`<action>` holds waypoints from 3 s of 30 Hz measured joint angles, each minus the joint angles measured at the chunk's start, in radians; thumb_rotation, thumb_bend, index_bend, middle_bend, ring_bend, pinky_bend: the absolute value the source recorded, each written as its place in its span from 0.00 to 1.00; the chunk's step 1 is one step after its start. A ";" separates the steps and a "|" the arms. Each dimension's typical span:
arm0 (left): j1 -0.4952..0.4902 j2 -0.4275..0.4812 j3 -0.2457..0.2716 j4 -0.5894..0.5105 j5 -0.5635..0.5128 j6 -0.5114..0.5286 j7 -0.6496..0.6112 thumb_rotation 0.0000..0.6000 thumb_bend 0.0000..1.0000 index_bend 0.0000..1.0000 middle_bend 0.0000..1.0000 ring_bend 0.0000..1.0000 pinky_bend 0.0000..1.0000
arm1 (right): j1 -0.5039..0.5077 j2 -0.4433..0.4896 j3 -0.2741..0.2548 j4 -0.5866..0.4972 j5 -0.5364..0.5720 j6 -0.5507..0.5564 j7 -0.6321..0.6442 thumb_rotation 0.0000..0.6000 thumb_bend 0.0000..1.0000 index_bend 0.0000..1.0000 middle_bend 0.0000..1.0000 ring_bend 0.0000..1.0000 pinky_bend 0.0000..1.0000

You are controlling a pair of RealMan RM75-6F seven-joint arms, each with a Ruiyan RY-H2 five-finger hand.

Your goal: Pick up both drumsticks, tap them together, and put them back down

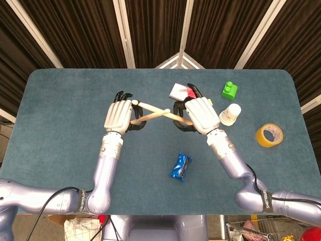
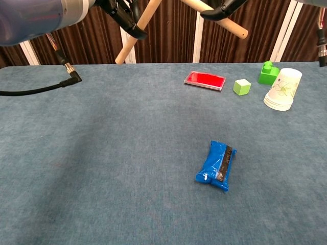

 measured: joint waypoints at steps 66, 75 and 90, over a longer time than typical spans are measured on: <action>0.187 0.226 0.260 -0.040 0.206 -0.049 -0.050 1.00 0.37 0.66 0.61 0.16 0.03 | -0.126 0.029 -0.078 0.157 -0.056 0.079 0.158 1.00 0.51 0.72 0.67 0.46 0.04; 0.311 0.246 0.415 0.216 0.321 -0.150 -0.196 1.00 0.37 0.66 0.61 0.16 0.03 | -0.207 -0.010 -0.166 0.351 -0.186 0.120 0.274 1.00 0.51 0.72 0.67 0.46 0.04; 0.403 -0.009 0.473 0.836 0.374 -0.369 -0.289 1.00 0.37 0.66 0.61 0.16 0.03 | -0.249 -0.063 -0.215 0.418 -0.284 0.126 0.308 1.00 0.51 0.72 0.67 0.46 0.04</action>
